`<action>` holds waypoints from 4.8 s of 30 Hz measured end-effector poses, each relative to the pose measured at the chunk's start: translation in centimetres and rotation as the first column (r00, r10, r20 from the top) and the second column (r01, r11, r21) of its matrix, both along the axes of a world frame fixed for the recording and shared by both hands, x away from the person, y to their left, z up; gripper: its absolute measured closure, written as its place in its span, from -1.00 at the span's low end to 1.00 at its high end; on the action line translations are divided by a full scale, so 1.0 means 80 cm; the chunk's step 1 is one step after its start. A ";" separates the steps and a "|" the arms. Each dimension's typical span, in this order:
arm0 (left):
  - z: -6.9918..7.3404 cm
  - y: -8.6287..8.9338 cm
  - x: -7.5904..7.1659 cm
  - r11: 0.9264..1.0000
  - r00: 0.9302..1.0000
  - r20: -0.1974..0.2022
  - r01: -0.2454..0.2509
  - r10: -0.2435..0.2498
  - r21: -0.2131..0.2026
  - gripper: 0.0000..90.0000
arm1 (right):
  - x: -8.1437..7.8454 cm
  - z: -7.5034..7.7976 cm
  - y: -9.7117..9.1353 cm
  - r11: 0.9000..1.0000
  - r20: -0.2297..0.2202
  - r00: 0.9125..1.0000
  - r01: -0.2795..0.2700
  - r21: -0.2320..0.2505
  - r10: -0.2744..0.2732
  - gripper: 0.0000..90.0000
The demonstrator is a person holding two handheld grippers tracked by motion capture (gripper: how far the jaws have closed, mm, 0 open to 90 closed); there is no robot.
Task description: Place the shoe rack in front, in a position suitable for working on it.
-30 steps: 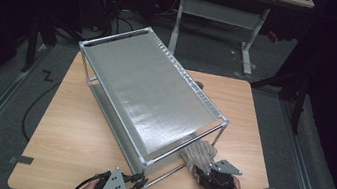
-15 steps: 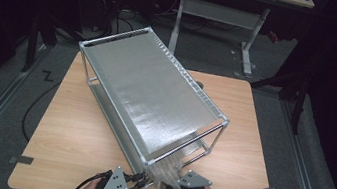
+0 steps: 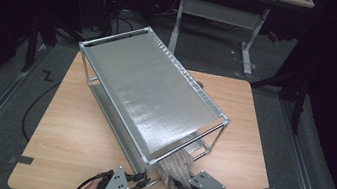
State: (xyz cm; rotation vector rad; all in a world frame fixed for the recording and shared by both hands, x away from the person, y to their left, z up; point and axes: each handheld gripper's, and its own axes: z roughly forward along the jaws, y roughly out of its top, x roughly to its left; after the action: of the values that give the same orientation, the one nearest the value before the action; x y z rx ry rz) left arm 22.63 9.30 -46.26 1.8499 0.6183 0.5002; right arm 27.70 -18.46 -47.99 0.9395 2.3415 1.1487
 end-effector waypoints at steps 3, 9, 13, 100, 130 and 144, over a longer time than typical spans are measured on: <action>0.000 0.000 0.000 1.000 1.000 0.000 0.000 0.000 -0.002 0.76 | 0.007 0.002 -0.018 0.998 -0.001 0.998 0.055 0.021 -0.055 0.39; 0.000 0.000 0.002 1.000 1.000 -0.001 0.005 -0.005 -0.003 0.76 | 0.017 0.003 -0.053 0.987 0.004 0.988 0.153 0.053 -0.153 0.39; 0.000 -0.003 0.007 1.000 1.000 -0.001 0.013 -0.013 -0.003 0.76 | 0.016 0.004 -0.066 0.981 0.010 0.982 0.186 0.061 -0.187 0.39; -0.025 -0.010 0.008 0.999 0.998 -0.040 -0.041 0.041 0.017 0.79 | -0.008 0.150 0.030 0.988 0.320 0.947 -0.026 0.153 -0.025 0.37; -0.025 0.010 -0.010 0.998 0.998 -0.031 -0.061 0.062 0.028 0.78 | 0.075 0.163 -0.053 0.960 0.302 0.918 0.207 0.191 -0.258 0.38; -0.024 0.010 -0.009 0.998 0.998 -0.034 -0.058 0.059 0.032 0.78 | 0.025 0.159 0.013 0.987 0.336 0.939 0.014 0.161 -0.068 0.38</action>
State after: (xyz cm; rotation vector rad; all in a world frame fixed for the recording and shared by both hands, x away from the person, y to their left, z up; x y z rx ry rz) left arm 21.87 10.13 -48.20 1.8776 0.6937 0.5198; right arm 29.67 -17.45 -35.26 0.7634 1.9698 1.3719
